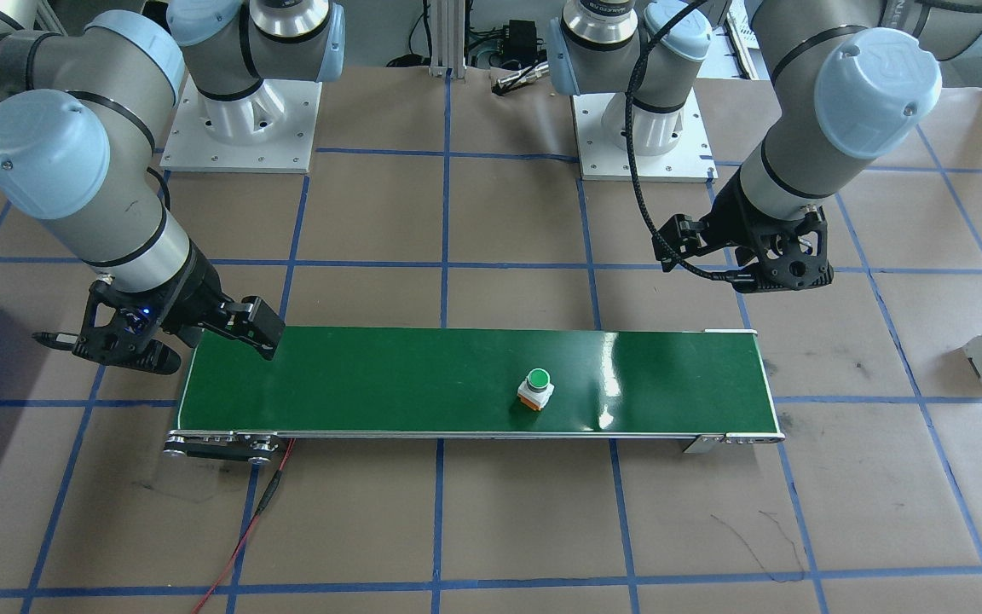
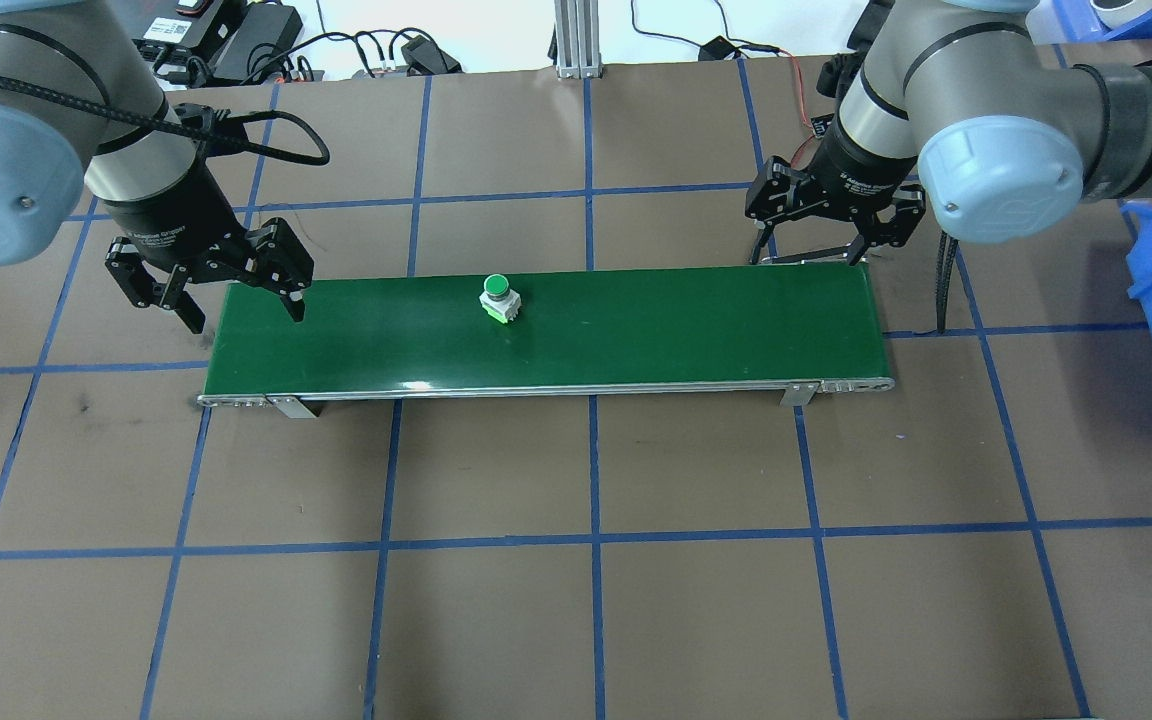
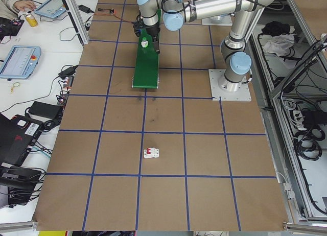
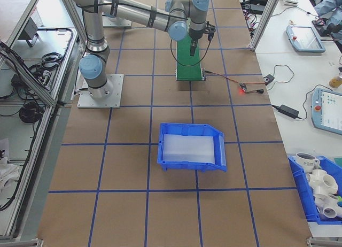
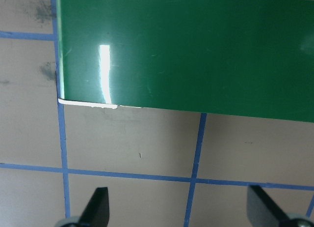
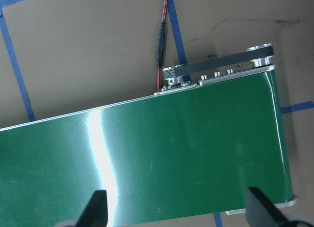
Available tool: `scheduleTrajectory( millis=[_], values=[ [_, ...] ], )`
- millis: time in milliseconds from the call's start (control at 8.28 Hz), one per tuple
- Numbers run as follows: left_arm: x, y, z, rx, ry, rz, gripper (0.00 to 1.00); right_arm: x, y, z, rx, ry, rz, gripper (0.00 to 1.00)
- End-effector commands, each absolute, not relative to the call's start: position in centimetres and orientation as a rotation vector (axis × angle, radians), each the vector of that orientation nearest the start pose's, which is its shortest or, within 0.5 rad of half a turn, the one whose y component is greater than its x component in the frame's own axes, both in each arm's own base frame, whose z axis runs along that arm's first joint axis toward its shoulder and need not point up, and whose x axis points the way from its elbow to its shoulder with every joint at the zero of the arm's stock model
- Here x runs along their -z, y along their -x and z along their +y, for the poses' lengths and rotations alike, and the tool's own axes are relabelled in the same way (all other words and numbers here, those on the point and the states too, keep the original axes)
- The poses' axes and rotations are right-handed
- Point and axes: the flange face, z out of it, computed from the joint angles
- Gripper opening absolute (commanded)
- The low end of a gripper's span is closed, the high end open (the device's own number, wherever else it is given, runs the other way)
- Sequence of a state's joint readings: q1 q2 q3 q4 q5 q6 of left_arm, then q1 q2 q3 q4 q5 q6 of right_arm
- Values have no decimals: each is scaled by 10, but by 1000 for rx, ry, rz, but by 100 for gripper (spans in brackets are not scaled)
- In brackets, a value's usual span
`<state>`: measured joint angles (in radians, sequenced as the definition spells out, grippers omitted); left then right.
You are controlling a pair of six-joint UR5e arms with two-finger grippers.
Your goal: Move button from left to right
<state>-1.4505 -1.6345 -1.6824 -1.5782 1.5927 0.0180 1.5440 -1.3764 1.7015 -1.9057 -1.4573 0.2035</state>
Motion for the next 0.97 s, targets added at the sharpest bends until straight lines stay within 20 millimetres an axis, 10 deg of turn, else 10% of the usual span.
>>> scheduleTrajectory(
  millis=[0, 846],
  values=[
    [-404, 71, -507, -280, 151, 3121, 100, -354, -149, -558, 28, -372, 3000, 100],
    [-417, 74, -511, -237, -7, 3178, 100, -344, -187, -560, 68, -540, 2963, 100]
  ],
)
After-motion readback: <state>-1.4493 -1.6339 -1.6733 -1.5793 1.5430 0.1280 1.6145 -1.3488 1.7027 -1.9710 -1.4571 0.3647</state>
